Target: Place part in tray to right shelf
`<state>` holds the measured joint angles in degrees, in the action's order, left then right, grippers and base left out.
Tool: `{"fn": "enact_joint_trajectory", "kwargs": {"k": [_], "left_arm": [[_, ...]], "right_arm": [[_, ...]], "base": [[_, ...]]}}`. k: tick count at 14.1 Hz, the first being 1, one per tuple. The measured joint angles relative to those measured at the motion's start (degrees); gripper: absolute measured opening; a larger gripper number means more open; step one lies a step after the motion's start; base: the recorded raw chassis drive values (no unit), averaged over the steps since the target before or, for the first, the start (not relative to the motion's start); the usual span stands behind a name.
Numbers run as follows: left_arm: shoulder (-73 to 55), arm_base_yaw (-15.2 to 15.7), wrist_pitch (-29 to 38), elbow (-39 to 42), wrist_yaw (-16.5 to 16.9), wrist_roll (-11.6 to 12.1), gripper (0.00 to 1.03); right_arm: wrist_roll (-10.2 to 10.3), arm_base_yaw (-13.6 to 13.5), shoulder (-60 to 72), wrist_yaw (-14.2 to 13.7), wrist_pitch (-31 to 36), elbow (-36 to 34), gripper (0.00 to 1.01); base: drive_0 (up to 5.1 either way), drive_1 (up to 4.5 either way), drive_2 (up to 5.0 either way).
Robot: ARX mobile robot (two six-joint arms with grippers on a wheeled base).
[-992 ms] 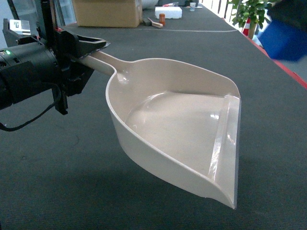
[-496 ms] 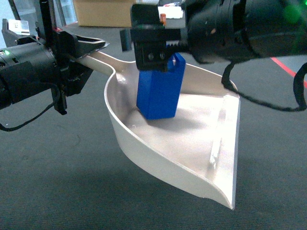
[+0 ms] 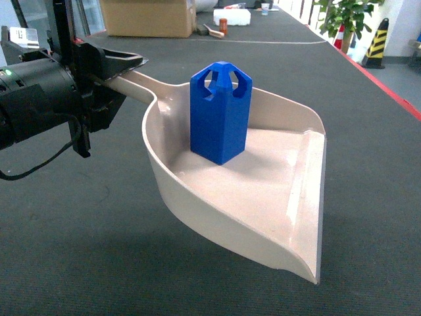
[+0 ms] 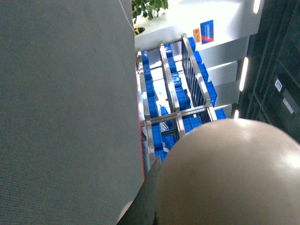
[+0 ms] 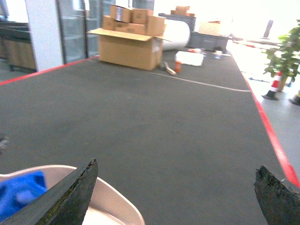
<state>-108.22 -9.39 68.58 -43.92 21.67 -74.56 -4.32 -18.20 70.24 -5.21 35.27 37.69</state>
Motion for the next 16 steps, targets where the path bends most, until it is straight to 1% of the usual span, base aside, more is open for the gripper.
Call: {"fn": "enact_joint_trajectory", "kwargs": {"k": [1, 2, 3, 4, 9, 10, 16], "left_arm": [[0.0, 0.0, 0.02, 0.0, 0.02, 0.0, 0.14], [0.0, 0.0, 0.02, 0.0, 0.02, 0.0, 0.14], [0.0, -0.02, 0.02, 0.0, 0.02, 0.02, 0.14], [0.0, -0.04, 0.02, 0.0, -0.04, 0.0, 0.14], [0.0, 0.13, 0.0, 0.0, 0.0, -0.02, 0.14], [0.0, 0.5, 0.11, 0.02, -0.26, 0.0, 0.14], [0.0, 0.0, 0.02, 0.02, 0.0, 0.0, 0.14]], "right_arm": [[-0.68, 2.99, -5.27, -1.66, -1.07, -4.79, 0.98], [-1.33, 5.25, -10.47, -3.23, -2.54, -9.77, 0.98], [-1.25, 5.68, -21.7, -6.64, -11.13, -18.8, 0.98], [0.37, 5.33, -29.05, -8.02, -14.47, -20.5, 0.98], [0.87, 5.33, -28.37, -8.02, -14.67, -20.28, 0.98], [0.87, 5.07, -28.44, -8.02, -14.71, -20.28, 0.98], [0.87, 5.09, -28.35, -8.04, -14.86, -20.28, 0.98]], "base": [[0.0, 0.0, 0.0], [0.0, 0.0, 0.0], [0.0, 0.0, 0.0], [0.0, 0.0, 0.0], [0.0, 0.0, 0.0], [4.7, -3.56, -1.6], [4.9, -2.71, -2.4]]}}
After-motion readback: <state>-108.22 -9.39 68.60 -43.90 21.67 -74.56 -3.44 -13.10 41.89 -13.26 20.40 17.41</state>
